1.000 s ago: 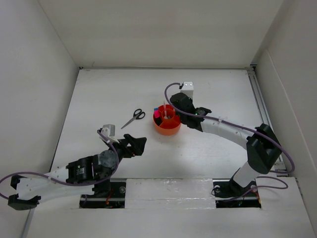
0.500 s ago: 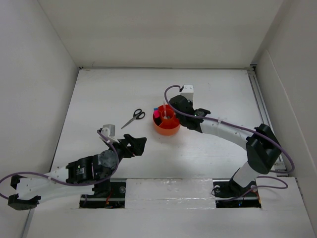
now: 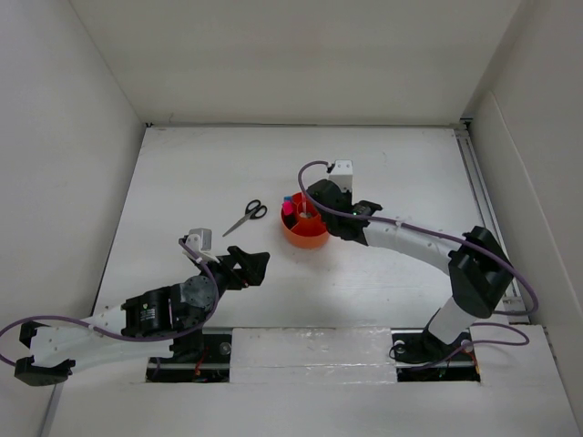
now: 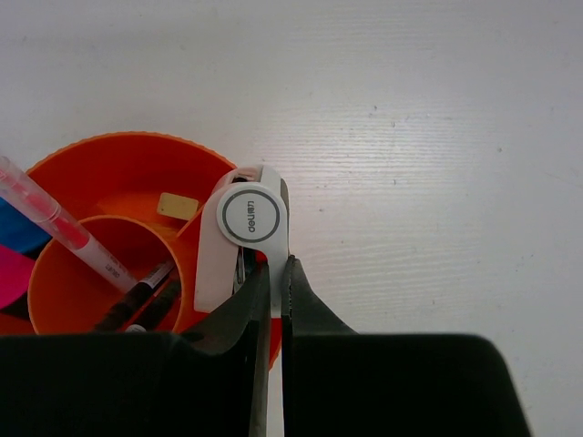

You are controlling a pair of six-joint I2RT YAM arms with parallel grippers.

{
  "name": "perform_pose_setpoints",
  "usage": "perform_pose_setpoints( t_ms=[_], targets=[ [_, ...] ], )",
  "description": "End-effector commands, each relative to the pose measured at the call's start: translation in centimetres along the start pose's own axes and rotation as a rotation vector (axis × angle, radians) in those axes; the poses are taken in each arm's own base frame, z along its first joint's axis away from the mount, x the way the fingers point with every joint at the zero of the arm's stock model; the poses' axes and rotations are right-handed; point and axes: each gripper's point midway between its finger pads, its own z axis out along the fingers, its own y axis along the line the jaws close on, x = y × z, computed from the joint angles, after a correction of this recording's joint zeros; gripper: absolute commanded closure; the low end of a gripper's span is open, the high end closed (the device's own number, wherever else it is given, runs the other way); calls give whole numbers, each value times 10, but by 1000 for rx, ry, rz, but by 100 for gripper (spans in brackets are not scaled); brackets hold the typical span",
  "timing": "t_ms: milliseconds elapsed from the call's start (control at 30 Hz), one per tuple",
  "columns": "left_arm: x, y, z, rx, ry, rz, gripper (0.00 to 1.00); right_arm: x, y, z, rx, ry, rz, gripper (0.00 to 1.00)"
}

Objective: Sort the stationery into containers
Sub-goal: Place the stapler in the storage box.

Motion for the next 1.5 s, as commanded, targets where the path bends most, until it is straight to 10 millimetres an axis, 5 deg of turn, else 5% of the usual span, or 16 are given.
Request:
perform_pose_setpoints(
  t_ms=[0,500,1033,1267,1467],
  targets=[
    [-7,-2,0,2,-25,-24,0,-9,3,-3,15,-17,30,100],
    [-7,-2,0,2,-25,-24,0,0,2,0,27,0,30,100],
    [-7,-2,0,2,-25,-24,0,7,-3,0,34,11,36,81],
    [-7,-2,0,2,-25,-24,0,11,-1,-2,27,10,40,81],
    [-7,-2,0,2,-25,-24,0,17,1,3,32,18,42,100]
  ],
)
